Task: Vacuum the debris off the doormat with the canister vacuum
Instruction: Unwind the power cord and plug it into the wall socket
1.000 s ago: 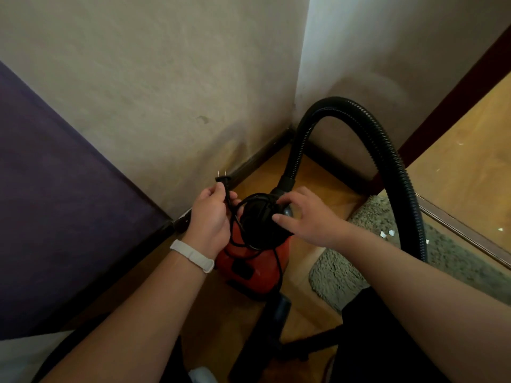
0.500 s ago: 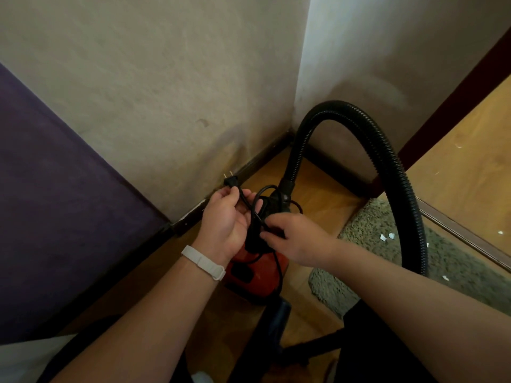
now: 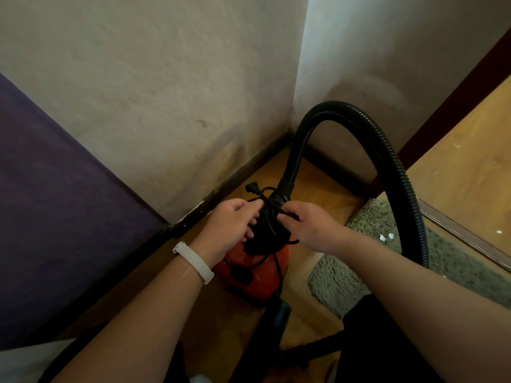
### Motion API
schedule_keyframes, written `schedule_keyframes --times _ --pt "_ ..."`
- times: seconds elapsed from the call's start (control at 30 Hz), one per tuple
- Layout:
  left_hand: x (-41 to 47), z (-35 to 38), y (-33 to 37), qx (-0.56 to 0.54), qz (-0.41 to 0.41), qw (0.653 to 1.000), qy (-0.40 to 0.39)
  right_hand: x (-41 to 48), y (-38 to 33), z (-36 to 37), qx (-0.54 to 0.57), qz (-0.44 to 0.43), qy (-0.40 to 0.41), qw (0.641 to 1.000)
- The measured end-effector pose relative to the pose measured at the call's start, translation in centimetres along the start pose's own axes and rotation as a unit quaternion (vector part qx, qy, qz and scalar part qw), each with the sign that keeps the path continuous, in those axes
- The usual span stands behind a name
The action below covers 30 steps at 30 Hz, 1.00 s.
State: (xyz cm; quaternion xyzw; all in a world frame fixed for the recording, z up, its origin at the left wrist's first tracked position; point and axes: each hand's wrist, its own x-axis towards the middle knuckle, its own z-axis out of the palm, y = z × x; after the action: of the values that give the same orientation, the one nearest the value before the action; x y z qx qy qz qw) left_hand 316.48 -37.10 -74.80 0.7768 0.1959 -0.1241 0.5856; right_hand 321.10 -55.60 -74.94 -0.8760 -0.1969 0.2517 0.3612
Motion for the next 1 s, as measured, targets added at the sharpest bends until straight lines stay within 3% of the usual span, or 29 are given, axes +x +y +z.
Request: schedule_keyframes --times 0.1,0.2,0.3,0.47,0.63,0.73,0.87,0.93,1.0 --pt "-0.6 1.2 -0.2 0.079 0.011 0.997 -0.021 -0.2 -0.2 0.7 -0.003 -0.015 -0.02 1.0" --pt "0.0 1.0 -0.7 0.052 -0.001 0.998 0.035 -0.1 -0.5 0.6 0.007 -0.017 -0.008 1.0" --pt "0.9 -0.7 -0.9 0.016 -0.007 0.994 0.107 0.1 -0.1 -0.3 0.078 0.003 0.041 0.996" --pt "1.4 -2.1 -1.8 0.064 0.016 0.982 0.176 0.3 1.2 -2.0 0.171 0.051 0.137 0.974" --pt "2.3 -3.2 -2.2 0.062 0.0 0.967 0.249 0.7 2.0 -3.3 0.355 0.091 0.208 0.907" --pt "2.7 -3.4 -3.3 0.099 -0.024 0.968 0.228 0.4 1.6 -3.5 0.415 0.088 0.193 0.885" --pt "2.5 -2.2 -4.5 0.265 -0.024 0.956 0.127 0.1 0.8 -2.8 0.42 0.063 0.137 0.895" --pt "1.7 -1.3 -4.0 0.289 0.028 0.949 0.122 0.1 0.3 -2.4 0.42 0.055 0.113 0.899" --pt "0.7 -0.1 -3.0 0.267 0.135 0.948 0.109 0.0 -0.3 -2.1 0.429 0.052 0.089 0.897"
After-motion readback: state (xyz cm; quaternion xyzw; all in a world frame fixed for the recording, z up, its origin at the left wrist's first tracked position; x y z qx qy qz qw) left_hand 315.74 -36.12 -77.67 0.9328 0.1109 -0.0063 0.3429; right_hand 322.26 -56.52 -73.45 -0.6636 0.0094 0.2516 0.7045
